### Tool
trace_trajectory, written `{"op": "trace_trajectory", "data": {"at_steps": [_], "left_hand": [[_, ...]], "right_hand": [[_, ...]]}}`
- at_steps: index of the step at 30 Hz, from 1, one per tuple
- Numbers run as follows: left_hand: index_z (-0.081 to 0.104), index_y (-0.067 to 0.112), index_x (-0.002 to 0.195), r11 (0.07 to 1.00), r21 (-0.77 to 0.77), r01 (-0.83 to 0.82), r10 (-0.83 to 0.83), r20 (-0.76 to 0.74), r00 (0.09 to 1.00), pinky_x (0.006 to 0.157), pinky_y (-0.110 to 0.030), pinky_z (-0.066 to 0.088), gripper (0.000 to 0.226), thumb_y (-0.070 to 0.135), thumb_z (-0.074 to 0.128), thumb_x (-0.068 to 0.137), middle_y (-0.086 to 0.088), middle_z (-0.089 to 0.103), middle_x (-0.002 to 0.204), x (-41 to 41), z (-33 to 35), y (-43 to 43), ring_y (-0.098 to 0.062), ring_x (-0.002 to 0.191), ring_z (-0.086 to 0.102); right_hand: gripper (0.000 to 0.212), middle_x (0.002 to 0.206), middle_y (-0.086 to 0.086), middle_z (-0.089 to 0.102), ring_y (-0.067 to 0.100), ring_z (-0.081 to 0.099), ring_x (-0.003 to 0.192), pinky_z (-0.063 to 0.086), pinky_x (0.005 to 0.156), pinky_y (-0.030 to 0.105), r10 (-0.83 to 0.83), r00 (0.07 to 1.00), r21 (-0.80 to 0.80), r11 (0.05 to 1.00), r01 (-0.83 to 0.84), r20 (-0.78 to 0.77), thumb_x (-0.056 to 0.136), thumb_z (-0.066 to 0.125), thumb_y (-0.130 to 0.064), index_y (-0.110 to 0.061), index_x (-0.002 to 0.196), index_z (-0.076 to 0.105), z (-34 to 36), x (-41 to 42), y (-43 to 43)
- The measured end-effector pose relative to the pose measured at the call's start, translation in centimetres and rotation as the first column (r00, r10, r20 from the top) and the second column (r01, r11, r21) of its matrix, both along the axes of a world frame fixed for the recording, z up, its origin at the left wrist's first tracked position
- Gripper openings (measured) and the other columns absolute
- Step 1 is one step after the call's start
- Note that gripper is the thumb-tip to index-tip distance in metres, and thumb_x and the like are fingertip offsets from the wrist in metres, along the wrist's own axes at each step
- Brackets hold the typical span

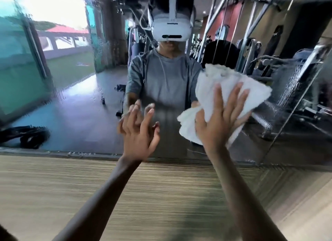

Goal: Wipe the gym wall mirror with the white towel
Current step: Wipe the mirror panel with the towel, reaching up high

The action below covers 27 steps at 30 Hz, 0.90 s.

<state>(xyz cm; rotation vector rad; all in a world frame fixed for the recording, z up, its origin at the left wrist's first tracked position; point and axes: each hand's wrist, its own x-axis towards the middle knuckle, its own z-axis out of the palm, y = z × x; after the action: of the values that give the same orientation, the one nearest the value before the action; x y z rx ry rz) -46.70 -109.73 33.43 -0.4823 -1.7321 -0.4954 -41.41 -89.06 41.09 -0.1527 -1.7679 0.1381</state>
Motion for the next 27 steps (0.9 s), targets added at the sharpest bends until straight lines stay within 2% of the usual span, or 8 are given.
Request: {"op": "trace_trajectory", "data": {"at_steps": [2, 5, 7, 10, 14, 21, 23, 27], "left_hand": [[0.030, 0.021, 0.149, 1.000, 0.020, -0.013, 0.014, -0.058, 0.998, 0.110, -0.062, 0.030, 0.058, 0.039, 0.051, 0.098, -0.019, 0.026, 0.150, -0.3, 2.9, 0.2, -0.037, 0.140, 0.029], [0.037, 0.016, 0.152, 0.993, 0.013, -0.115, 0.116, -0.078, 0.990, 0.119, -0.047, 0.009, 0.059, 0.040, 0.045, 0.099, -0.020, 0.024, 0.158, -0.6, 6.5, 0.1, -0.029, 0.149, 0.017], [0.041, 0.014, 0.152, 0.980, -0.040, -0.194, 0.189, -0.098, 0.977, 0.119, -0.048, 0.009, 0.057, 0.039, 0.043, 0.101, -0.021, 0.030, 0.160, -0.5, 7.2, -0.2, -0.027, 0.153, 0.015], [0.040, 0.015, 0.153, 0.970, -0.089, -0.227, 0.215, -0.120, 0.969, 0.120, -0.051, 0.014, 0.057, 0.036, 0.046, 0.101, -0.016, 0.033, 0.160, -0.7, 6.9, -0.3, -0.027, 0.153, 0.017], [0.039, 0.016, 0.154, 0.969, -0.067, -0.237, 0.228, -0.125, 0.966, 0.122, -0.050, 0.013, 0.060, 0.034, 0.053, 0.098, -0.015, 0.032, 0.160, -0.9, 6.8, -0.1, -0.029, 0.152, 0.020], [0.044, 0.016, 0.151, 0.979, -0.069, -0.194, 0.180, -0.175, 0.968, 0.121, -0.051, 0.018, 0.056, 0.034, 0.051, 0.099, -0.015, 0.035, 0.159, -1.0, 7.0, -0.4, -0.030, 0.150, 0.028], [0.047, 0.017, 0.149, 0.980, -0.057, -0.189, 0.177, -0.167, 0.970, 0.120, -0.050, 0.020, 0.055, 0.034, 0.053, 0.097, -0.015, 0.038, 0.158, -0.9, 7.0, -0.4, -0.029, 0.149, 0.030], [0.054, 0.022, 0.139, 0.985, -0.002, -0.174, 0.173, -0.118, 0.978, 0.106, -0.046, 0.024, 0.051, 0.040, 0.054, 0.092, -0.016, 0.047, 0.143, -0.3, 10.2, 0.1, -0.030, 0.133, 0.038]], "right_hand": [[0.081, 0.160, 0.019, 0.029, 0.038, 0.021, 0.149, 0.000, 0.116, 0.063, 0.021, 0.999, 0.149, 0.989, -0.027, 0.044, 0.078, 0.059, -0.048, -0.031, 0.153, 0.032, -0.2, -0.2, -2.5], [0.077, 0.161, 0.007, 0.030, 0.031, 0.027, 0.147, 0.011, 0.116, 0.064, -0.006, 0.994, 0.497, 0.866, -0.050, 0.110, 0.079, 0.059, -0.050, -0.036, 0.151, 0.035, -3.5, 0.2, -1.9], [0.074, 0.160, 0.005, 0.028, 0.028, 0.026, 0.148, 0.020, 0.112, 0.064, -0.002, 0.993, 0.553, 0.831, -0.064, 0.118, 0.079, 0.057, -0.049, -0.037, 0.150, 0.036, -4.5, 0.7, 1.0], [0.071, 0.161, 0.007, 0.026, 0.028, 0.015, 0.152, 0.015, 0.114, 0.065, 0.027, 0.996, 0.365, 0.929, -0.056, 0.084, 0.080, 0.055, -0.045, -0.031, 0.147, 0.039, -2.1, 1.3, 4.3], [0.071, 0.159, 0.022, 0.030, 0.041, 0.023, 0.148, 0.006, 0.114, 0.068, -0.021, 0.998, 0.023, 0.999, 0.022, -0.067, 0.086, 0.055, -0.043, -0.027, 0.152, 0.035, 5.9, -0.2, 0.9], [0.083, 0.164, 0.007, 0.020, 0.029, 0.015, 0.153, 0.009, 0.117, 0.062, -0.059, 0.994, 0.503, 0.864, 0.005, 0.092, 0.079, 0.058, -0.049, -0.034, 0.156, 0.028, 0.7, 0.2, -1.4], [0.081, 0.164, 0.004, 0.021, 0.028, 0.016, 0.152, 0.010, 0.117, 0.059, -0.061, 0.993, 0.473, 0.881, 0.004, 0.106, 0.076, 0.059, -0.046, -0.033, 0.152, 0.034, -0.5, 1.1, 1.5], [0.074, 0.164, 0.014, 0.022, 0.034, 0.017, 0.151, 0.008, 0.117, 0.062, -0.058, 0.998, 0.141, 0.988, 0.055, 0.022, 0.083, 0.053, -0.045, -0.028, 0.153, 0.036, 6.5, 0.6, 2.3]]}}
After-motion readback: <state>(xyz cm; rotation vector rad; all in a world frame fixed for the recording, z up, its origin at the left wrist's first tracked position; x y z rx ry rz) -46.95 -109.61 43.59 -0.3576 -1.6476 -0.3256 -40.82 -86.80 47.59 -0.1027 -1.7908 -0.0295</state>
